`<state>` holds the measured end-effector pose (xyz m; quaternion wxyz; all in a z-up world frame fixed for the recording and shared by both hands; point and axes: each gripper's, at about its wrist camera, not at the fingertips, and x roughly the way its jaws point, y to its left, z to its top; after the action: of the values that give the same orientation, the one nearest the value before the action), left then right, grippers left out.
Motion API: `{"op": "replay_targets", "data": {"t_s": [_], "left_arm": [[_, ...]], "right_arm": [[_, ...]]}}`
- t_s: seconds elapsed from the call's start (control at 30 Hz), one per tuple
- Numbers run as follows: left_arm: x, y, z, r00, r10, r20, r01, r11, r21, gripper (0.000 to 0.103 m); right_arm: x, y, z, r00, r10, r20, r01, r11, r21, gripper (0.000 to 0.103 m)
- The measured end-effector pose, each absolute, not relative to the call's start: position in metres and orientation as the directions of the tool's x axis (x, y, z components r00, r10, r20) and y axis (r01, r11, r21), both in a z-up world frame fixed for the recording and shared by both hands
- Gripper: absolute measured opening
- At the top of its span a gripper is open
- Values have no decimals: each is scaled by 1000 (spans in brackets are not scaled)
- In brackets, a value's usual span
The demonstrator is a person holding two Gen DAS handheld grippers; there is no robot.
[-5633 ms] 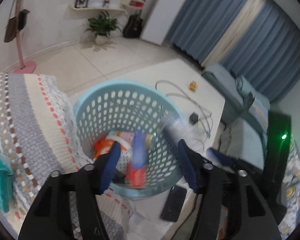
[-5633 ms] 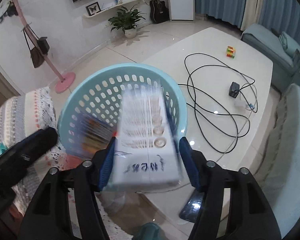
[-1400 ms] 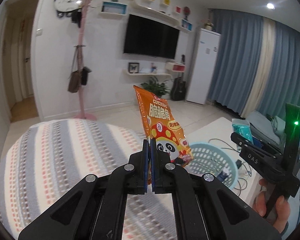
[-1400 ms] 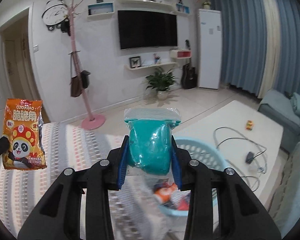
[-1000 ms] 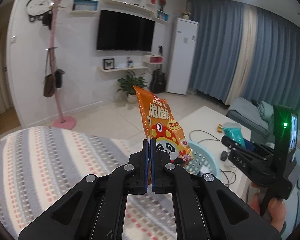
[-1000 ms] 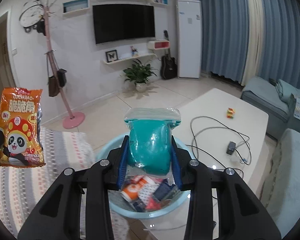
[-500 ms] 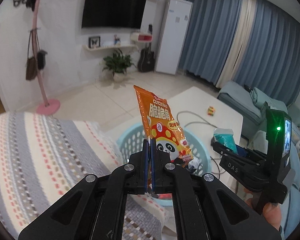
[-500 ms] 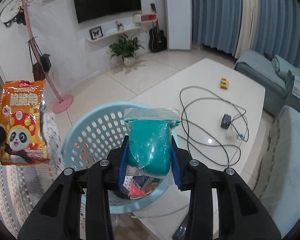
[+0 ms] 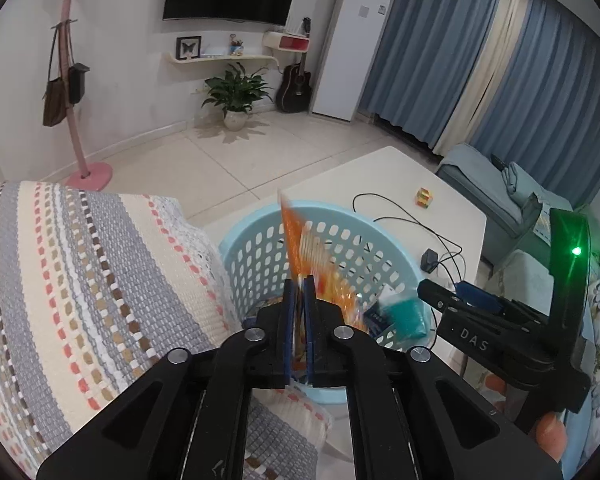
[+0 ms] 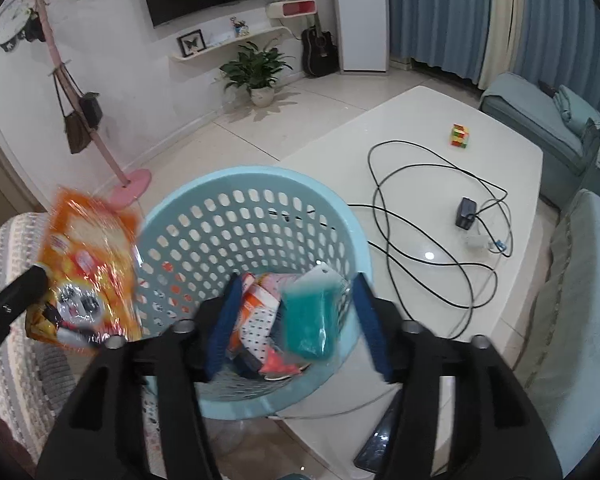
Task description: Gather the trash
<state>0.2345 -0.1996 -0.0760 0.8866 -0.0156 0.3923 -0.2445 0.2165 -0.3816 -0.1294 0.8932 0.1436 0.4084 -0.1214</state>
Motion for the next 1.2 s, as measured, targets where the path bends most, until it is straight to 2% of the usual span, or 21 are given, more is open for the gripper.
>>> {"op": "replay_targets", "data": {"t_s": [0.07,0.2,0.27,0.47,0.67,1.07,1.2], "left_arm": [[231,-198,-74,576,-446,-685,420,880,-221,16],[220,-189,-65,596,-446,-668,417,883,-218,28],[212,-184,-58,613,-443,-654,416,885,-210,41],[183,-161,-36,668,-429,-608,398,896,-194,59],[151,-129,-13,727,-408,-552,367,910,-190,67],[90,-69,10,809,-331,-486,286,944,-166,72],[71,-55,17,838,-284,-466,237,959,-157,77]], "right_arm": [[213,-382,-125,644,-106,-757,337,928,157,60],[205,-379,-116,660,-97,-745,328,929,169,60],[201,-375,-110,669,-94,-737,316,934,168,60],[183,-353,-81,717,-87,-691,260,954,150,60],[158,-317,-41,781,-105,-616,200,976,88,60],[100,-246,-5,857,-104,-504,124,992,6,65],[82,-235,3,880,-96,-465,114,993,9,71]]}}
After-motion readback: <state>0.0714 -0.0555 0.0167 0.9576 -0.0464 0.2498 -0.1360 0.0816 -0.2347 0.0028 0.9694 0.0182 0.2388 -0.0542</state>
